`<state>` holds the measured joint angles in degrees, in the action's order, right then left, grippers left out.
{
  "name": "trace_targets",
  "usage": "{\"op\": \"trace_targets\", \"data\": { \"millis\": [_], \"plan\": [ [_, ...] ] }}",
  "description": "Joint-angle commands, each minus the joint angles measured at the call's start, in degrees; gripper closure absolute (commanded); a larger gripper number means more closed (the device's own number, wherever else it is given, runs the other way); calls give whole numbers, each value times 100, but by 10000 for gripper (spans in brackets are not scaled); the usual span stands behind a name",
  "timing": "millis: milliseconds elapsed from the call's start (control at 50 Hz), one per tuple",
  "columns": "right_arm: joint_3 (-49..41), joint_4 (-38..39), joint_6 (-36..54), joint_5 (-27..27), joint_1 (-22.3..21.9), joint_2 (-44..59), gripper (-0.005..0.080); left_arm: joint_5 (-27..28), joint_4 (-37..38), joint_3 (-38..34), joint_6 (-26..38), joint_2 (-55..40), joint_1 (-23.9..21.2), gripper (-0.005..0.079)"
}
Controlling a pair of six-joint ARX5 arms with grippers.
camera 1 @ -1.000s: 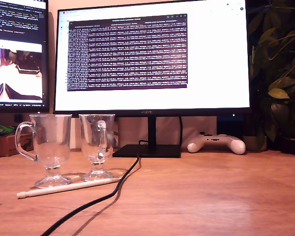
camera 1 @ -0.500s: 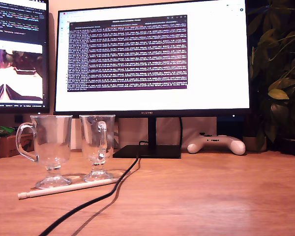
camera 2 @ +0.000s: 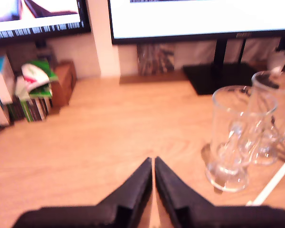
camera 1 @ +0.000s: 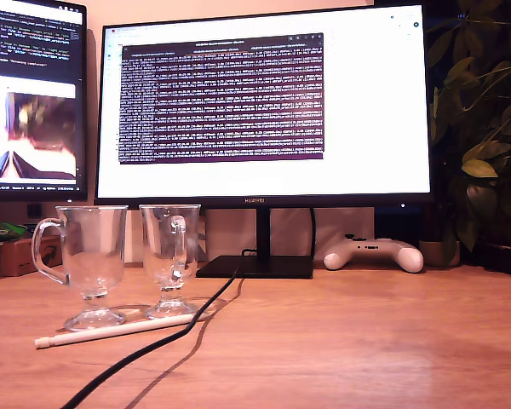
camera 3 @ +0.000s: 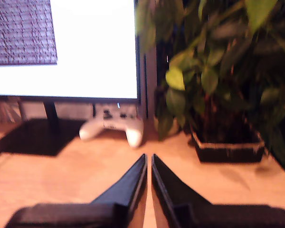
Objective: Pick the small glass cups in front of you with each of your hands, and place them behind the white pen
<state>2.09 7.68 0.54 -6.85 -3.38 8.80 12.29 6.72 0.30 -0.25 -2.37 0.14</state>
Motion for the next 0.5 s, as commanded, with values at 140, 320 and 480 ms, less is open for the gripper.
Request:
{"op": "trace_targets", "data": {
  "millis": [140, 320, 480],
  "plan": [
    [-177, -688, 162, -46, 2, -745, 765, -79, 229, -175, 9, 293, -20, 760],
    [-177, -1502, 238, -68, 46, -874, 765, -98, 444, -175, -72, 308, -24, 760],
    [-177, -1683, 201, 76, 46, -874, 765, -142, 498, -175, -313, 308, -26, 760]
  ]
}}
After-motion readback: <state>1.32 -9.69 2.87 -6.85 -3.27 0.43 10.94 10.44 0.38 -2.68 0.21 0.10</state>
